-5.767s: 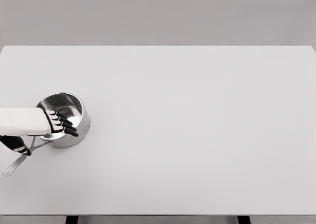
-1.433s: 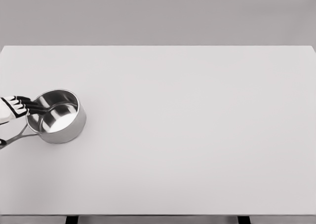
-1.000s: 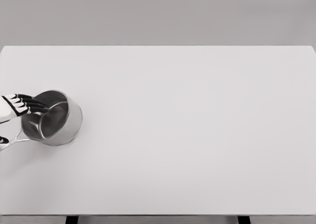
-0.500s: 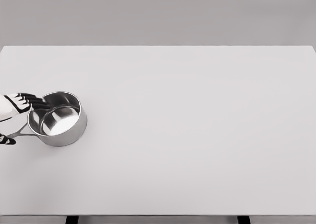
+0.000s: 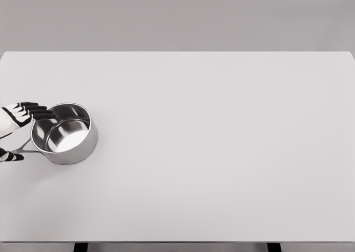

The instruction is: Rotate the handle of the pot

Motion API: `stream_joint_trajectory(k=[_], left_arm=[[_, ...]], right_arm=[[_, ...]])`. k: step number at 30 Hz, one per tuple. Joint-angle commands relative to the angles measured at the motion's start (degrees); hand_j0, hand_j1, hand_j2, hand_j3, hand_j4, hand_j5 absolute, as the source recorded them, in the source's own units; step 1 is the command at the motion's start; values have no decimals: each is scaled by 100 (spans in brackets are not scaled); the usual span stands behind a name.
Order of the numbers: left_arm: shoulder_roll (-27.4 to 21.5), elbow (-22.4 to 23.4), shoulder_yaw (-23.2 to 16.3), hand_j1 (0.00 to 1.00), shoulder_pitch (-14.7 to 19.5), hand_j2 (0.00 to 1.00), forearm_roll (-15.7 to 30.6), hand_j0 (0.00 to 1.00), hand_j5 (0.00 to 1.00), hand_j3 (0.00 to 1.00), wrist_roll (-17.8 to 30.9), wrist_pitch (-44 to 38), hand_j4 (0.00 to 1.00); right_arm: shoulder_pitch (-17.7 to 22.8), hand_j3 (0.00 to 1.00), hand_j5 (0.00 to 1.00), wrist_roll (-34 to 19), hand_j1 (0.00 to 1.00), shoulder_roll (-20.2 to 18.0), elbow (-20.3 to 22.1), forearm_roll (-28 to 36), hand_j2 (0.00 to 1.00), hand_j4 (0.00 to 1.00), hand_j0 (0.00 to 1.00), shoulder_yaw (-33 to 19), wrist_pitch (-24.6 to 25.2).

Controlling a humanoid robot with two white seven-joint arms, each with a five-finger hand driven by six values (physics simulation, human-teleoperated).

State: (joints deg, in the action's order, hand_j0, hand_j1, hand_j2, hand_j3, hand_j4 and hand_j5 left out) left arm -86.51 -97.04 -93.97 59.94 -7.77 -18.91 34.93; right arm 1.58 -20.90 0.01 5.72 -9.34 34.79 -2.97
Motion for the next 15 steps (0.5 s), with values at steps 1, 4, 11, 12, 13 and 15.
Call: stream_joint_trajectory(k=[1, 4, 11, 12, 13, 15], left_arm=[[11, 36, -60, 100, 0, 100, -120, 100, 100, 100, -298, 7, 100], [11, 54, -165, 100, -9, 100, -339, 100, 100, 100, -605, 7, 100], [28, 107, -350, 100, -27, 100, -550, 100, 100, 100, -922, 7, 100], [55, 133, -350, 100, -27, 100, -647, 100, 100, 100, -1045, 7, 100], [64, 133, -385, 100, -27, 100, -744, 100, 100, 100, -1168, 7, 100], [72, 151, -490, 100, -27, 100, -831, 100, 100, 100, -1317, 7, 100]], right_arm=[[0, 100, 100, -2, 100, -1, 0, 2, 100, 100, 100, 2, -2], [0, 100, 100, -2, 100, -1, 0, 2, 100, 100, 100, 2, -2], [0, 100, 100, -2, 100, -1, 0, 2, 100, 100, 100, 2, -2], [0, 100, 100, -2, 100, -1, 0, 2, 100, 100, 100, 2, -2], [0, 100, 100, -2, 100, -1, 0, 2, 100, 100, 100, 2, -2], [0, 100, 100, -2, 100, -1, 0, 2, 100, 100, 100, 2, -2]])
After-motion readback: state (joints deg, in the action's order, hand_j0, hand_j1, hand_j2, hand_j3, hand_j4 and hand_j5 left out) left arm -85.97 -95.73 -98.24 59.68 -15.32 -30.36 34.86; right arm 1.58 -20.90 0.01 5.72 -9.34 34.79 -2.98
